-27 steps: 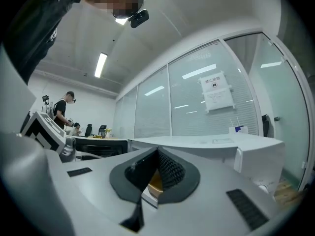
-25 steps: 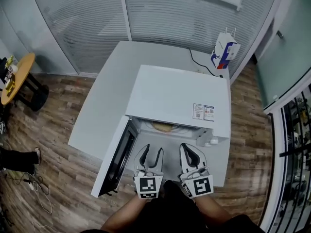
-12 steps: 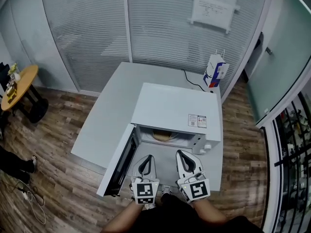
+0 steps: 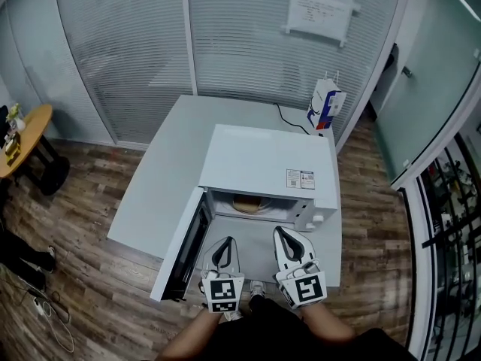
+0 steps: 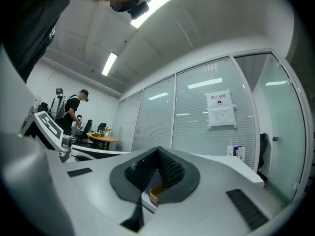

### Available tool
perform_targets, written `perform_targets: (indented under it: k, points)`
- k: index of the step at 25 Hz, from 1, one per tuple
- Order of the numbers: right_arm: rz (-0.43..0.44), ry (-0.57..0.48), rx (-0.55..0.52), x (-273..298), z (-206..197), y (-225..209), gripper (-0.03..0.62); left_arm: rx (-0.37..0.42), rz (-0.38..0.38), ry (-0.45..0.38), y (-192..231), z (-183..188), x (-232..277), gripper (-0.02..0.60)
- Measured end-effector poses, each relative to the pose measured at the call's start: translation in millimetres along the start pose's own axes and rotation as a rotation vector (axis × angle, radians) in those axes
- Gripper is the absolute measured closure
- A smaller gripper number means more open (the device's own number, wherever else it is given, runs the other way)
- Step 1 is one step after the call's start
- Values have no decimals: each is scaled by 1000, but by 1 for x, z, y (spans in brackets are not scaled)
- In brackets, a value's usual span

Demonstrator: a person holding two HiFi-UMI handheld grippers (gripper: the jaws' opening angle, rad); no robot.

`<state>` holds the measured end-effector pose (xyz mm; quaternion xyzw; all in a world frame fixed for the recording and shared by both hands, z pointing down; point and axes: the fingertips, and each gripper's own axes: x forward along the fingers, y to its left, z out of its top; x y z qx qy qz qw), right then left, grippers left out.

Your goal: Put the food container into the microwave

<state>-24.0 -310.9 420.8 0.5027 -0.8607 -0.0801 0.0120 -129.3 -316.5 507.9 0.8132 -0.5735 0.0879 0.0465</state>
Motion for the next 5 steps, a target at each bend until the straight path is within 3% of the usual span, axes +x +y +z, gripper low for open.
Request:
perform_targets:
  k: [5]
  points:
    - [-10,-8,-4,1,-2,-6,589,8,-15,0,-5,0,5,574]
